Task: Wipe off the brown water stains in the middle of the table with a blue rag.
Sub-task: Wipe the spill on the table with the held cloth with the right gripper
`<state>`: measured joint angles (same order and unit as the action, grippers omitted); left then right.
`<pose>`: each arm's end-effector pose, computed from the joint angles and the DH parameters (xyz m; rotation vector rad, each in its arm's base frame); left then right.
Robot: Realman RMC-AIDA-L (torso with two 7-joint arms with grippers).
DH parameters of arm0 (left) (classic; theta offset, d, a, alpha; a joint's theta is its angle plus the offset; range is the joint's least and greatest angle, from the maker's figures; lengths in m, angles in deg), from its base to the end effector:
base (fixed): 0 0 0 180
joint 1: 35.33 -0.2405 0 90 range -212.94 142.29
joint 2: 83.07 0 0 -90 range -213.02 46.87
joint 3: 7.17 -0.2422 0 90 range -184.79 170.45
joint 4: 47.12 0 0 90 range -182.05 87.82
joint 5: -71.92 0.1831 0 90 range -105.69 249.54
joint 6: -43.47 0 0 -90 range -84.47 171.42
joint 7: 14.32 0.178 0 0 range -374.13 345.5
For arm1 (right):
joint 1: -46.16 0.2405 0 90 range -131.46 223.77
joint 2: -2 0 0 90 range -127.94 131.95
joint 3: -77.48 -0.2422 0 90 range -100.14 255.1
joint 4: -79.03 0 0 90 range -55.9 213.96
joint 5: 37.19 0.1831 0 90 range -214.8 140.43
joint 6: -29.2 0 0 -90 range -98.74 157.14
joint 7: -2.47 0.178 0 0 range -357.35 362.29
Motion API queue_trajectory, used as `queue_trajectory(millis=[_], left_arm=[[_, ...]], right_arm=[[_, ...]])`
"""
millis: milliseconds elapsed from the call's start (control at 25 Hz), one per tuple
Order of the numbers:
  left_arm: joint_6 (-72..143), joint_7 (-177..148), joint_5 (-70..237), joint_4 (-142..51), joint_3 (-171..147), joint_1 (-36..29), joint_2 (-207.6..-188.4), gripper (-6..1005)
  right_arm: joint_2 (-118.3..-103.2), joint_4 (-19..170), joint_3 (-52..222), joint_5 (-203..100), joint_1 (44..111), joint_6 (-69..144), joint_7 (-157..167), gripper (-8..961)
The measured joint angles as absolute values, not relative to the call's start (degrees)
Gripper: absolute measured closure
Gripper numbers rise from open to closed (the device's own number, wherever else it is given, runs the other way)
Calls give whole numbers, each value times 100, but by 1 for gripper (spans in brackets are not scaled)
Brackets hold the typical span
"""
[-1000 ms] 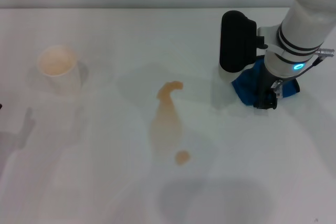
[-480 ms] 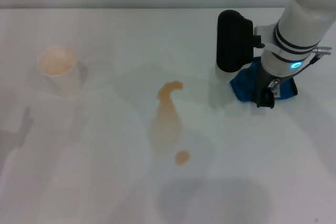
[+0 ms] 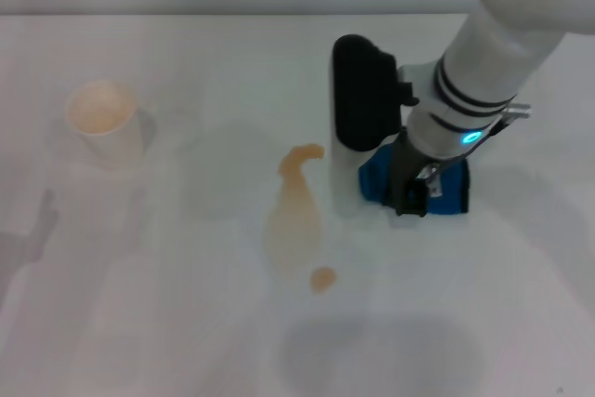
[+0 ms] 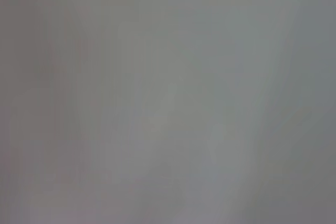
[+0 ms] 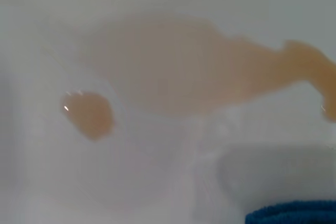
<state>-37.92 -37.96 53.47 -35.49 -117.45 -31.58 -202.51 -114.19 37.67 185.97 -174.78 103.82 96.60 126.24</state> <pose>-0.3365 0.2349 0.0204 -1.4948 -0.6960 -0.8611 0.1844 0.3588 -0.1008 -2.8437 -0.0254 -0.9716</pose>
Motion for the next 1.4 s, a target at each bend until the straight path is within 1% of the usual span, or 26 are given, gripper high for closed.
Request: queue_trajectory(millis=[360, 720, 1200, 1400], left_arm=[[-3792, -3796, 5347, -3552, -11739, -3131, -20252, 137], [-3785, -3796, 5291, -3552, -11738, -3092, -20251, 137], [-3782, -3796, 5285, -3549, -11738, -3093, -20251, 138], [-3782, -3796, 5285, -3543, -11738, -3093, -20252, 137]], right_arm=[[-11418, 3395, 19165, -16677, 10415, 9384, 12648, 929], [-11419, 3065, 19582, -15976, 10258, 9128, 12610, 931], [-11419, 2882, 19723, -15471, 10233, 9329, 12420, 931], [-11418, 2794, 19790, -15467, 10227, 9524, 12395, 846]])
